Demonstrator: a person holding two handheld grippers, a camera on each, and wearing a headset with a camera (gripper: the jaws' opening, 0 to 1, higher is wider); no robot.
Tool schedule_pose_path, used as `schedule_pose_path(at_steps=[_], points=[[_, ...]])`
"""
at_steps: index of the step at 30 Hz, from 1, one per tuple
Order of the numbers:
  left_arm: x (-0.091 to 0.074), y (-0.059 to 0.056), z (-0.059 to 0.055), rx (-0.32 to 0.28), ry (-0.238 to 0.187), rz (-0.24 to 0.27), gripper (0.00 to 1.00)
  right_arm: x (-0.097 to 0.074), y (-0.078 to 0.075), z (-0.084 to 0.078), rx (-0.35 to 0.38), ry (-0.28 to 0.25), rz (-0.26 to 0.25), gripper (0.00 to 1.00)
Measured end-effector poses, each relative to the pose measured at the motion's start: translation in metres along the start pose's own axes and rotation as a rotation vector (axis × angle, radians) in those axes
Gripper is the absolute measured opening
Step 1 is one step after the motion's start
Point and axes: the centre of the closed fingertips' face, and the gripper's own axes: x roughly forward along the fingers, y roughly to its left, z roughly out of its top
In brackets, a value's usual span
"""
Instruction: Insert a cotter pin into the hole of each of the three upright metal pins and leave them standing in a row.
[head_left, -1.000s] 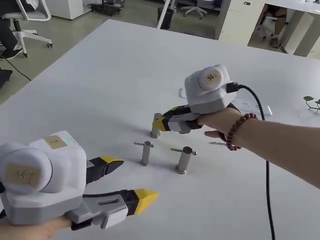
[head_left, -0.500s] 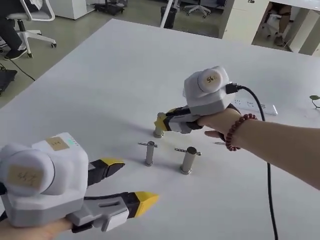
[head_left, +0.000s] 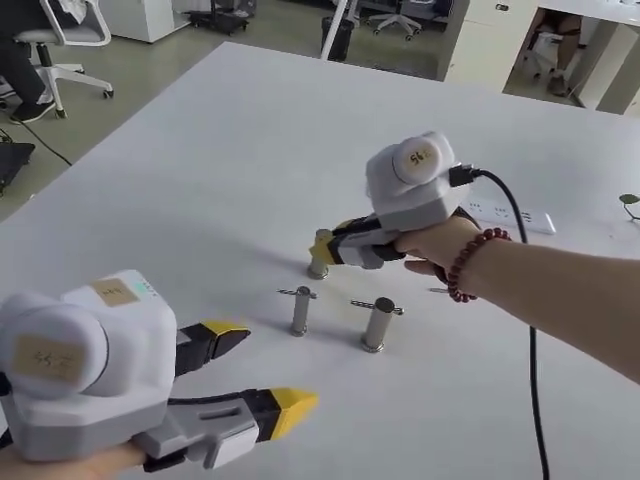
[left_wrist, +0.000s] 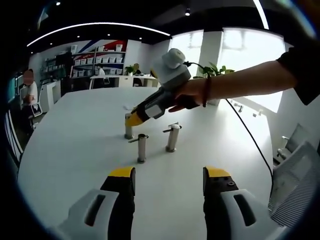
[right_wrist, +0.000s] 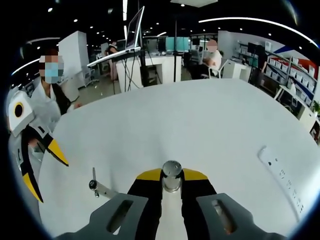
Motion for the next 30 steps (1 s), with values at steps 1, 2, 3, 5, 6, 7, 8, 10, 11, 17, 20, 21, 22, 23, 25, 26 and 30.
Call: schedule_pose_path(at_steps=[1,2,3,5,6,7,8,10,11,17,20,21,22,23,25,26,30], points=[[0.000,0.000,0.000,0.002,0.002,0.001,0.54,0.001,-0.002,0.000,-0.002,0.001,-0.002,0.08],[0.001,0.000,-0.001,0.005,0.006,0.001,0.54,0.001,-0.003,0.000,0.000,0.003,-0.002,0.08],[0.001,0.000,-0.001,0.004,0.007,0.000,0.54,0.001,-0.002,-0.001,0.003,0.002,0.000,0.08],[0.001,0.000,0.000,0.004,0.003,0.001,0.54,0.000,-0.002,-0.001,0.009,0.000,0.002,0.08],[0.002,0.000,0.000,0.005,0.003,0.001,0.54,0.000,-0.002,-0.002,0.013,-0.001,0.003,0.08],[0.002,0.001,-0.001,0.005,0.005,0.002,0.54,-0.001,-0.001,-0.002,0.016,0.000,0.004,0.08],[0.002,0.001,-0.001,0.004,0.006,0.002,0.54,-0.002,-0.001,-0.003,0.016,0.002,0.004,0.08],[0.003,0.002,-0.001,0.005,0.008,0.004,0.54,-0.003,-0.001,-0.004,0.011,0.010,0.003,0.08],[0.002,0.002,0.000,0.008,0.007,0.005,0.54,-0.004,-0.001,-0.004,0.010,0.012,0.002,0.08],[0.001,0.004,0.003,0.010,0.001,0.010,0.54,-0.011,-0.007,-0.005,0.016,0.008,-0.005,0.08],[-0.001,0.003,0.004,0.018,0.000,0.009,0.54,-0.014,-0.013,-0.008,0.014,0.017,-0.010,0.08],[-0.002,0.003,0.004,0.021,0.001,0.008,0.54,-0.016,-0.014,-0.011,0.017,0.020,-0.015,0.08],[-0.002,0.002,0.004,0.023,0.002,0.008,0.54,-0.018,-0.014,-0.012,0.021,0.020,-0.019,0.08],[-0.002,0.002,0.005,0.024,0.002,0.008,0.54,-0.020,-0.015,-0.013,0.026,0.020,-0.022,0.08],[-0.002,0.002,0.005,0.023,0.002,0.009,0.54,-0.024,-0.017,-0.016,0.037,0.021,-0.030,0.08],[-0.002,0.001,0.007,0.023,0.002,0.012,0.54,-0.028,-0.018,-0.020,0.043,0.021,-0.039,0.08],[-0.004,0.002,0.012,0.023,-0.009,0.018,0.54,-0.036,-0.026,-0.028,0.059,0.033,-0.060,0.08]])
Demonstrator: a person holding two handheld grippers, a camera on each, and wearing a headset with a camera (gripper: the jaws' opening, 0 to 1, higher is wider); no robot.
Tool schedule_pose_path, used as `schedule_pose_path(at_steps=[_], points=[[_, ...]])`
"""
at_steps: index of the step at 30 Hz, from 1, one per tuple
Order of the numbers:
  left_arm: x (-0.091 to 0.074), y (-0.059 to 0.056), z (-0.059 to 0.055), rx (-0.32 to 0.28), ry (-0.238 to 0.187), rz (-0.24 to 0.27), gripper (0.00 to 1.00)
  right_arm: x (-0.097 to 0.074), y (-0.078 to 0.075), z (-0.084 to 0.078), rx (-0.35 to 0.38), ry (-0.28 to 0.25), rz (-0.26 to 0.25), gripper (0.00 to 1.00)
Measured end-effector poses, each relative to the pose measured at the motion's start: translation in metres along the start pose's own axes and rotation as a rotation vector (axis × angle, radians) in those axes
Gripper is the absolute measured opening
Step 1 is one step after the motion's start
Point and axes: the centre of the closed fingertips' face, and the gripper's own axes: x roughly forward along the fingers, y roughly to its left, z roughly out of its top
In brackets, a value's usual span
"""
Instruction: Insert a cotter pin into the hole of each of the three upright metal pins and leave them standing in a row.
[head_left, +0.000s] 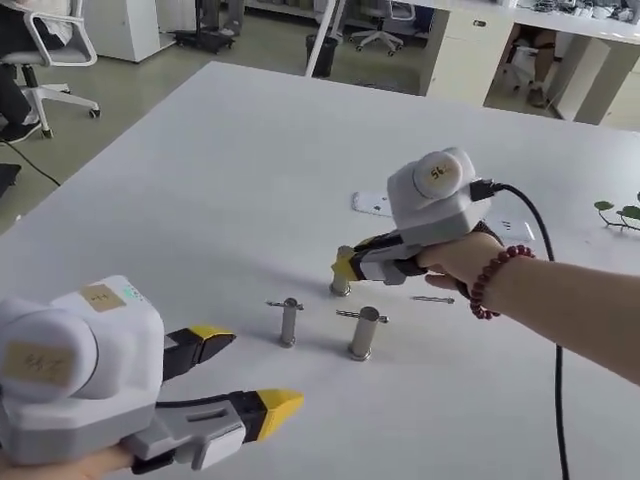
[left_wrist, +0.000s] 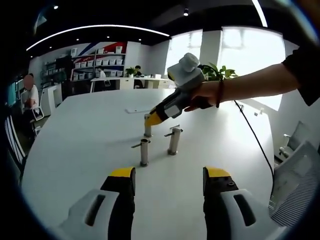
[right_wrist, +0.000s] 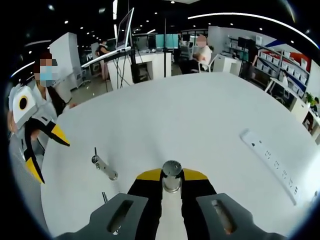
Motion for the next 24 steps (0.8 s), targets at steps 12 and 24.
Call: schedule_pose_path(at_steps=[12,24], points=[[-0.004,-0.005,0.007,0.006,-0.010,0.004,0.53,-0.036,-0.007,-0.023,0.051,0.008,-0.055,0.08],[-0.008,-0.012,0.009,0.005,-0.012,0.000,0.53,-0.067,-0.012,-0.048,0.087,0.014,-0.104,0.08]])
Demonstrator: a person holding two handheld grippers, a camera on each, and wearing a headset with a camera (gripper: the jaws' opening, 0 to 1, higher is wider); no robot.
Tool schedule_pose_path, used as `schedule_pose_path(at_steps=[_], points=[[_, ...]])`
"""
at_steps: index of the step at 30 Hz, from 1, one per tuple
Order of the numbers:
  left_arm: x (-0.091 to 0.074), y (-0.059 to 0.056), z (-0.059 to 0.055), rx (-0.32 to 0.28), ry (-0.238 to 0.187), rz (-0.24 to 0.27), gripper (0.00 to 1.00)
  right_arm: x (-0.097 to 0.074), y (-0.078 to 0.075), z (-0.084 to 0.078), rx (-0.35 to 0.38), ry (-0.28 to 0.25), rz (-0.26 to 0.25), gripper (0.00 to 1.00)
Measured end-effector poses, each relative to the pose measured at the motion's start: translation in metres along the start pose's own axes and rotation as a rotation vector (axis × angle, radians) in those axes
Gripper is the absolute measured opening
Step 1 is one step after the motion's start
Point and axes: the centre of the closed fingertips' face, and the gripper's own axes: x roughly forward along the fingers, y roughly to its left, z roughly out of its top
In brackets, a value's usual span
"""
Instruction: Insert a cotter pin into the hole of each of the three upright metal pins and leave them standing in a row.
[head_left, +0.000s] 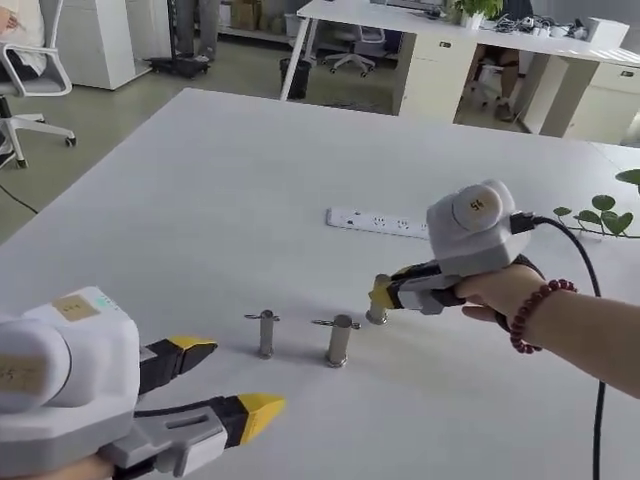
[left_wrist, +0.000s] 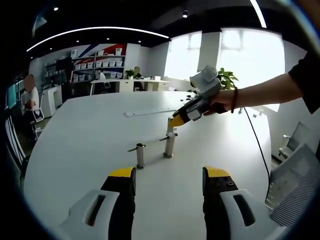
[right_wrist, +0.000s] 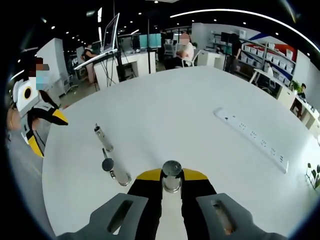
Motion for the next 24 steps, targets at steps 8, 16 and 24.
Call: schedule_pose_path(at_steps=[8,16,24], points=[[0.002,-0.009,0.001,0.009,0.006,-0.012,0.53,-0.017,0.001,-0.015,0.004,0.004,-0.003,0.08],[0.002,-0.015,0.001,0.020,0.009,-0.021,0.53,-0.029,0.006,-0.027,-0.014,0.010,0.014,0.08],[-0.001,-0.017,0.000,0.028,0.012,-0.026,0.53,-0.038,0.021,-0.036,-0.036,0.014,0.039,0.08]])
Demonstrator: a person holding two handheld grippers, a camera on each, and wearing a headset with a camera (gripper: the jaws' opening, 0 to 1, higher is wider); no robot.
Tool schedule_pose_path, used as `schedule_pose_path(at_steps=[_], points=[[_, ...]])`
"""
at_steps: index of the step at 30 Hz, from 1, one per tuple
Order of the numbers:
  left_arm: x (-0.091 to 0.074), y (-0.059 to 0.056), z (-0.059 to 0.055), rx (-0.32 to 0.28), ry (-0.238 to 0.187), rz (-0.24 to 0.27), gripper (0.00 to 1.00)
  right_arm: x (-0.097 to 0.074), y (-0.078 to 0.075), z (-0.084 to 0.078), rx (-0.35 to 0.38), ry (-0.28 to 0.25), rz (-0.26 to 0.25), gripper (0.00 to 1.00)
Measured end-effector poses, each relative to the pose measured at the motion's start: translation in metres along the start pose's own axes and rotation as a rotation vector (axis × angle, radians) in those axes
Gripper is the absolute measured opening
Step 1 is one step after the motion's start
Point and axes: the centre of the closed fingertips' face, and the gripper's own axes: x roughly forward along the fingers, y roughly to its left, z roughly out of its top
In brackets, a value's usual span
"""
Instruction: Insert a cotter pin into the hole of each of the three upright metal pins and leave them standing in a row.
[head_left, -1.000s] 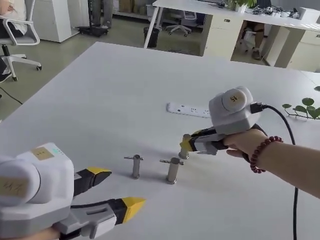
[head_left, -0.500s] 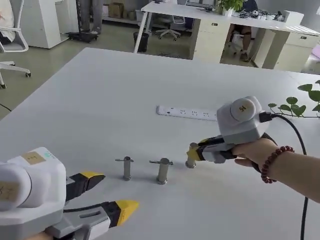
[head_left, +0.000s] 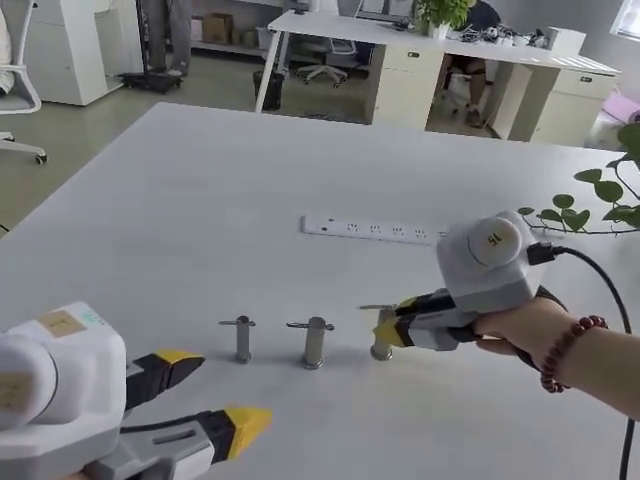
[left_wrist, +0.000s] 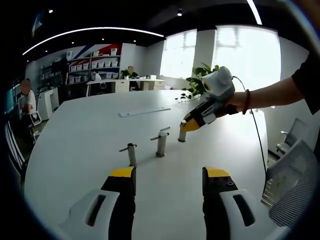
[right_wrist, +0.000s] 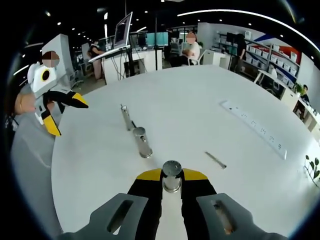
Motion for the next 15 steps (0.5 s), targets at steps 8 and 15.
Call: schedule_pose_path(at_steps=[8,15], points=[[-0.002,-0.003,-0.001,0.003,0.001,-0.002,0.52,-0.003,0.021,-0.003,0.006,-0.006,0.013,0.08],[-0.004,-0.002,-0.002,0.000,0.005,0.002,0.51,-0.002,0.033,-0.004,0.020,-0.008,-0.011,0.08]])
